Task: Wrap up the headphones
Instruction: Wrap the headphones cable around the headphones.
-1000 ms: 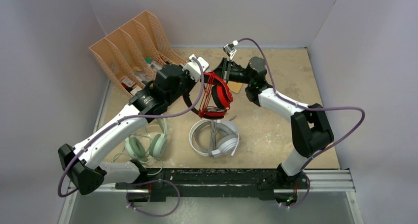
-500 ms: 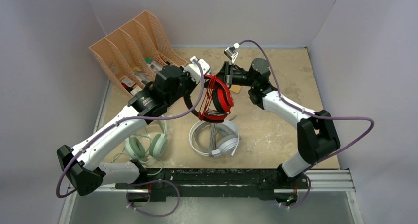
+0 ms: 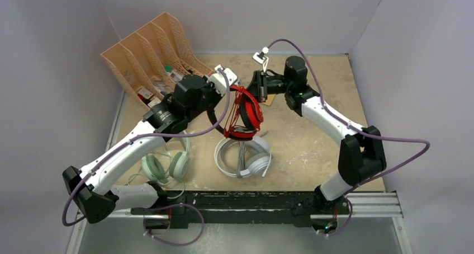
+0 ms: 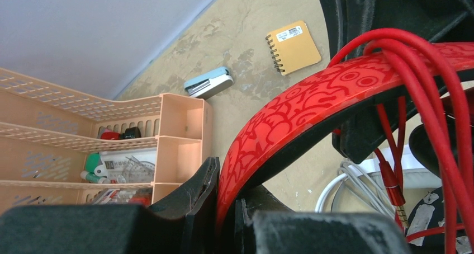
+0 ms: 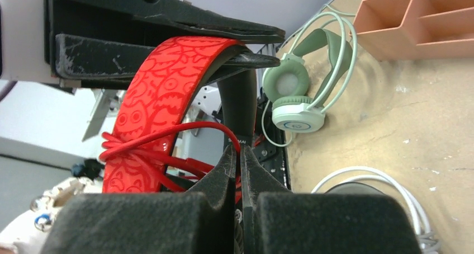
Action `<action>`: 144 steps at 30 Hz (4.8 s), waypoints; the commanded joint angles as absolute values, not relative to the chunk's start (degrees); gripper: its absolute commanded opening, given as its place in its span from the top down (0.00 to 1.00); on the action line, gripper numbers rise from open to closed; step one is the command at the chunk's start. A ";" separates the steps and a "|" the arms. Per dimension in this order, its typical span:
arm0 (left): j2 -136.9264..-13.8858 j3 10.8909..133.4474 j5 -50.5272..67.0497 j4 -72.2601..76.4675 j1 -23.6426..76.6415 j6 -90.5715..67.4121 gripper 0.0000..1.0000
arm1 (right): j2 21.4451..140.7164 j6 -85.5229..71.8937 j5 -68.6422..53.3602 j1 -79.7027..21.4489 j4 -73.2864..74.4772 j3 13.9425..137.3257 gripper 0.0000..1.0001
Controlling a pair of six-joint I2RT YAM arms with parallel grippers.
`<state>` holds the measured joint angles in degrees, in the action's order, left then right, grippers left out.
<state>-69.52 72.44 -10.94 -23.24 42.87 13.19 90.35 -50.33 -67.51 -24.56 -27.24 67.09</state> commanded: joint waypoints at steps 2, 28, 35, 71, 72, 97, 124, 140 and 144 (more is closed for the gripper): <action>-66.92 73.51 -12.19 -15.40 42.26 13.66 1.00 | 87.56 -38.68 -74.61 -25.01 -18.69 72.17 1.00; -68.23 75.21 -13.88 -15.42 42.23 14.54 1.00 | 86.87 -46.14 -78.05 -25.01 -27.50 69.86 0.82; -68.10 75.31 -14.33 -15.71 42.27 15.14 1.00 | 86.81 -46.58 -80.10 -24.96 -32.42 69.63 0.80; -67.29 74.93 -17.40 -16.13 42.11 15.40 1.00 | 85.38 -26.05 -76.15 -23.95 -14.63 73.08 0.60; -67.24 74.92 -17.40 -16.23 42.10 15.34 1.00 | 85.28 -27.13 -75.60 -23.99 -15.80 72.68 0.60; -64.37 66.54 -10.37 -21.82 40.76 -6.89 1.00 | 80.72 2.85 -34.34 -17.78 29.94 81.65 0.39; -62.06 64.81 -6.47 -21.97 38.95 1.79 1.00 | 79.92 10.23 -45.41 -17.67 18.05 85.86 0.18; -63.34 67.57 -3.84 -25.14 38.81 5.71 1.00 | 83.84 21.04 -62.88 -20.70 7.35 81.12 0.45; -63.24 67.38 -3.51 -24.88 38.80 5.45 1.00 | 85.67 23.23 -62.76 -22.72 8.70 81.89 0.51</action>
<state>-64.29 63.81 -5.43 -28.86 39.05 5.67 84.51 19.33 -59.75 -20.93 9.96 81.08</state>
